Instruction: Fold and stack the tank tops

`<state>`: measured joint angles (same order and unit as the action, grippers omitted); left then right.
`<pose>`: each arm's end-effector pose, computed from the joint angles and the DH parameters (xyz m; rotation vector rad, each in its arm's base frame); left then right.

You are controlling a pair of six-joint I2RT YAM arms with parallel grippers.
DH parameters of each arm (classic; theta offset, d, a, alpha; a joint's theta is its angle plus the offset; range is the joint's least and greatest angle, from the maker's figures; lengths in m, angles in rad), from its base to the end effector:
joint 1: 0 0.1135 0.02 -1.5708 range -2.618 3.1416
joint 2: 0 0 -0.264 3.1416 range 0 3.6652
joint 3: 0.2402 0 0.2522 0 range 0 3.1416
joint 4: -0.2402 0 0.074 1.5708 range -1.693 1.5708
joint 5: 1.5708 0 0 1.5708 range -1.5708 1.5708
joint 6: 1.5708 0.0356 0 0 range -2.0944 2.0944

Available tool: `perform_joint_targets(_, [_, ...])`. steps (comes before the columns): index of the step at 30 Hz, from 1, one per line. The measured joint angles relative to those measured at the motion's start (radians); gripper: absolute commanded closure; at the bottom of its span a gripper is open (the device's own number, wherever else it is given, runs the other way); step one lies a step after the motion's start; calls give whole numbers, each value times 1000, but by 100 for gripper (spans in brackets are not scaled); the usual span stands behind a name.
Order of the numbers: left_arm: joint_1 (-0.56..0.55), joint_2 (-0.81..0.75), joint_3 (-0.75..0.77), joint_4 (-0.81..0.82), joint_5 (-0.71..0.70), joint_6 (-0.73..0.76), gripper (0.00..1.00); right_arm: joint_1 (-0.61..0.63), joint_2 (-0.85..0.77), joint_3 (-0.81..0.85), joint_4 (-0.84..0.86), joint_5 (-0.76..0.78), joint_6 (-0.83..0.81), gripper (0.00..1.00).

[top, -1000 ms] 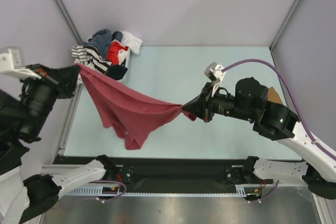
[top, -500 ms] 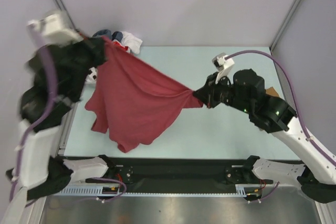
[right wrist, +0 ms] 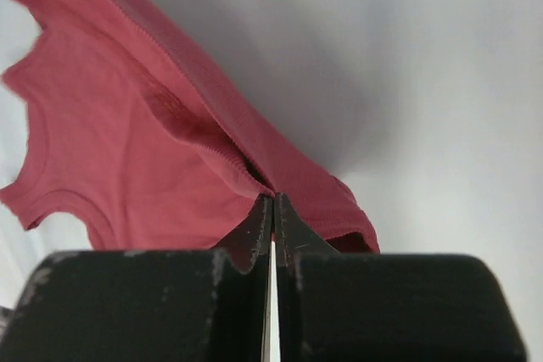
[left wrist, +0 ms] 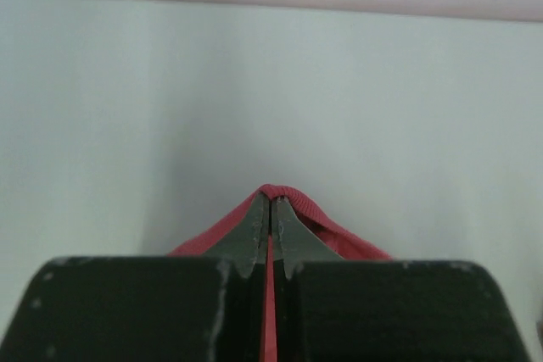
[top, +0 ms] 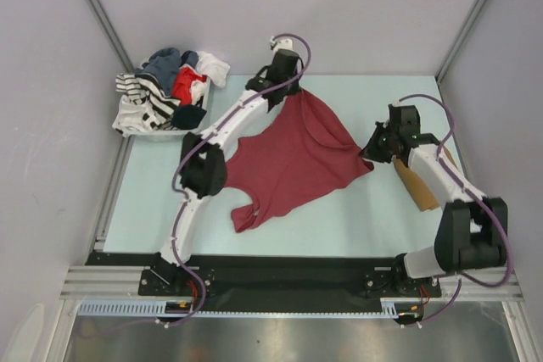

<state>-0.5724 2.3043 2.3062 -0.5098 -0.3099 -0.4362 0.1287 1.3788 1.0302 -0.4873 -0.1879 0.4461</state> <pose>0.4563 -0.2811 0.3176 -0.0485 2.0656 -0.3031 0.2901 0.0443 0.2645 0.2988 2.4276 0.4876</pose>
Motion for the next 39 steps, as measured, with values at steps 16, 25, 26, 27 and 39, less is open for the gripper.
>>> perform_joint_targets(16, [21,304,129,490,142,-218,0,-255,343,83,199,67,118,48])
perform_joint_targets(25, [43,-93,-337,343,69,-119,0,-292,367,40,230,86,126,32])
perform_joint_targets(26, [43,-174,-408,310,55,-112,0,-284,356,34,230,86,122,31])
perform_joint_targets(27, [43,-261,-483,289,42,-108,0,-278,346,30,229,86,120,32])
perform_joint_targets(39, [62,-771,-1073,245,-50,-93,6,-132,275,32,214,93,61,48])
